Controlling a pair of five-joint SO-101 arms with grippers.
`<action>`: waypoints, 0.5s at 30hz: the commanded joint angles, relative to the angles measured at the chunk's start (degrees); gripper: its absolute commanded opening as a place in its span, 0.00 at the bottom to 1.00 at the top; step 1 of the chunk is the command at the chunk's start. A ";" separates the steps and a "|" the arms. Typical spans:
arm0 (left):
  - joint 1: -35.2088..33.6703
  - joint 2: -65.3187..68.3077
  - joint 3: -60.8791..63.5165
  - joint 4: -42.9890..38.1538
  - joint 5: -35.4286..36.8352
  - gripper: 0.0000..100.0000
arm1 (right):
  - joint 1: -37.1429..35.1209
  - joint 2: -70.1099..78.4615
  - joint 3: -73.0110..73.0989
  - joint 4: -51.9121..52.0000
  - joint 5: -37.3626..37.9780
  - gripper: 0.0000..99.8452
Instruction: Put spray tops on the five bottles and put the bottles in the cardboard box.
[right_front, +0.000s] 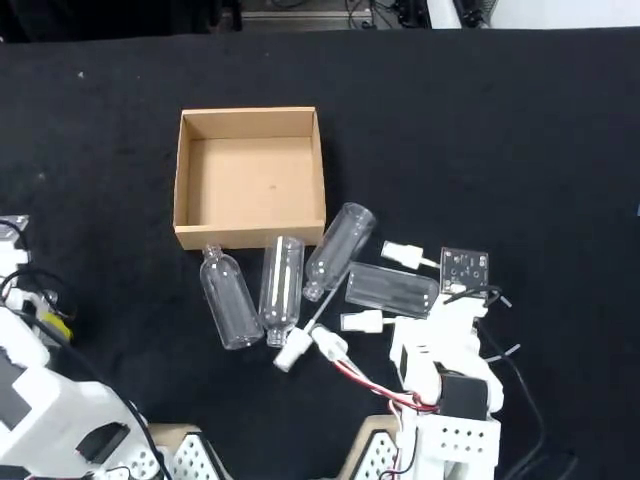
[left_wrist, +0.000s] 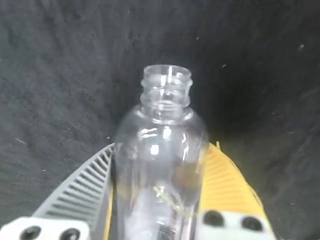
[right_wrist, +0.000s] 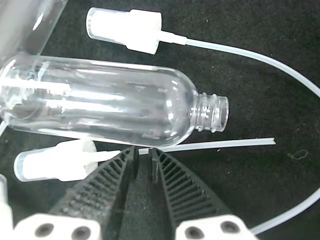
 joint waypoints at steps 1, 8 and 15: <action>2.33 -9.14 1.01 1.76 1.85 0.04 | 1.14 -5.32 -0.13 -0.26 0.53 0.01; 11.91 -28.04 1.36 9.41 15.12 0.03 | 8.44 -5.32 -0.22 -23.30 19.60 0.01; 21.85 -35.25 9.10 -0.26 34.37 0.03 | 9.67 -4.79 -6.81 -21.27 38.33 0.03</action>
